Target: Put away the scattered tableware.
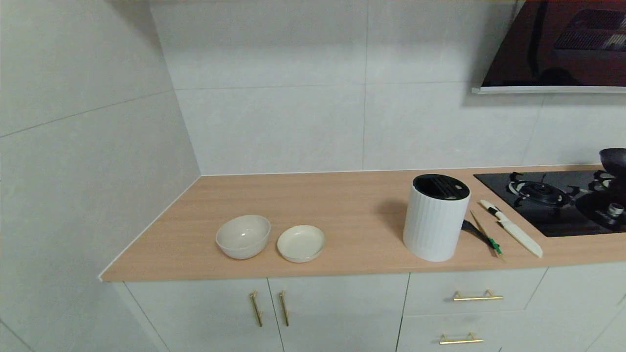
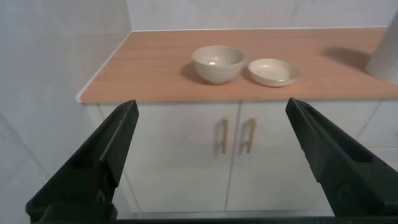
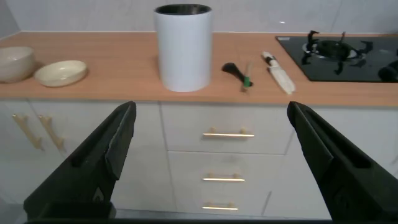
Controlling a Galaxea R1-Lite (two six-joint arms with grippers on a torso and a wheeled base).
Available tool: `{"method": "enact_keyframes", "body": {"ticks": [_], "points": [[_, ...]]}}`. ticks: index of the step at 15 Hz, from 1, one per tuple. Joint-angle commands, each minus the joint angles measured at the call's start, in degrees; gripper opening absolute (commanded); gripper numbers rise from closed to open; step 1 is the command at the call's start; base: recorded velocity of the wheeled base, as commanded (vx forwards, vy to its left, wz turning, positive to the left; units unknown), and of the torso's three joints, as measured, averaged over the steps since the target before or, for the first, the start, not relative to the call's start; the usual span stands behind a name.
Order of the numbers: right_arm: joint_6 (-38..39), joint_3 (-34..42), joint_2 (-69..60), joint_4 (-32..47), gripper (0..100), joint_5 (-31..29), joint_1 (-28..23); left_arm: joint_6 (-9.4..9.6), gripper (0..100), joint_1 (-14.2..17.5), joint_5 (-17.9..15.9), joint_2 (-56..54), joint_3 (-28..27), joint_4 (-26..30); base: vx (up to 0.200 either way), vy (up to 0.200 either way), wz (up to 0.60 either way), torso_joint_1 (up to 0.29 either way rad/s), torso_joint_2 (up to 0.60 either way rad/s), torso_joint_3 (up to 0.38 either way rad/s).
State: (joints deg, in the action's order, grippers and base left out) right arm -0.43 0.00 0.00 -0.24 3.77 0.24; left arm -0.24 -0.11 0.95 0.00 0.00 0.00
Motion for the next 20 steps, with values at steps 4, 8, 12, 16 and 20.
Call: {"method": "enact_keyframes", "body": {"ticks": [4,8,12,16,20], "points": [[0.0,0.0,0.0,0.0,100,0.0,0.0,-0.02,100,0.0,0.0,0.1,0.0,0.0,0.000,0.200,0.00,0.004,0.00,0.002],[0.1,0.0,0.0,0.0,100,0.0,0.0,-0.02,100,0.0,0.0,0.1,0.0,0.0,0.000,0.200,0.00,0.000,0.00,0.000],[0.1,0.0,0.0,0.0,100,-0.1,0.0,-0.02,100,0.0,0.0,0.1,0.0,0.0,0.000,0.200,0.00,-0.001,0.00,0.004],[0.0,0.0,0.0,0.0,100,-0.1,0.0,-0.02,100,0.0,0.0,0.1,0.0,0.0,0.000,0.050,0.00,0.002,0.00,0.001],[0.0,0.0,0.0,0.0,100,-0.1,0.0,-0.02,100,0.0,0.0,0.1,0.0,0.0,0.000,0.000,0.00,0.000,0.00,0.000]]}}
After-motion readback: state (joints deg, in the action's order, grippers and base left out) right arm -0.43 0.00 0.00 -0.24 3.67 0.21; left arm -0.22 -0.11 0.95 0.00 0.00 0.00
